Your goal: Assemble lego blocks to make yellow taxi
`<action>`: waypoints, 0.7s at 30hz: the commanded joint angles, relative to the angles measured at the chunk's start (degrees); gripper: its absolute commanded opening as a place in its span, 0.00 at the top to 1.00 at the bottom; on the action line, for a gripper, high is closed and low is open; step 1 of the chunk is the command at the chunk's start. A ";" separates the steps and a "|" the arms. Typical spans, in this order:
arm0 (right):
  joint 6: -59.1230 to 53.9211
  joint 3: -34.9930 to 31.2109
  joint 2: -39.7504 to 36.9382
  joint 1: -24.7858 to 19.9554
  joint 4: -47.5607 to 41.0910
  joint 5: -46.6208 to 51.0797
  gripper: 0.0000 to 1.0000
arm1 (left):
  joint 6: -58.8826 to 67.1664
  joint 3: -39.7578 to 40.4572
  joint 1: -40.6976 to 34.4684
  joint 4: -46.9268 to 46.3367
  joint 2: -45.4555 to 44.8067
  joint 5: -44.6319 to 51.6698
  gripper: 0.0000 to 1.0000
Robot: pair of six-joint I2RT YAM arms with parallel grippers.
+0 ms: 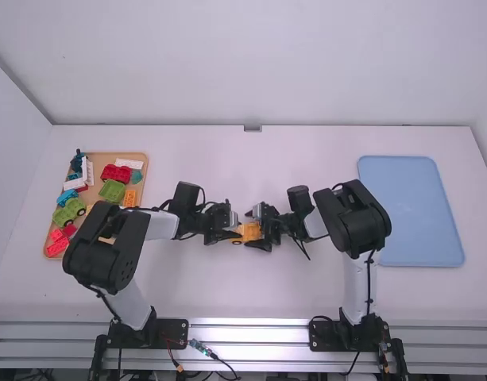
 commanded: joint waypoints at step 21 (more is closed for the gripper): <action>-0.11 -0.04 0.92 0.15 0.13 -0.28 0.07 | -0.30 0.54 -0.11 0.39 0.36 -0.09 0.98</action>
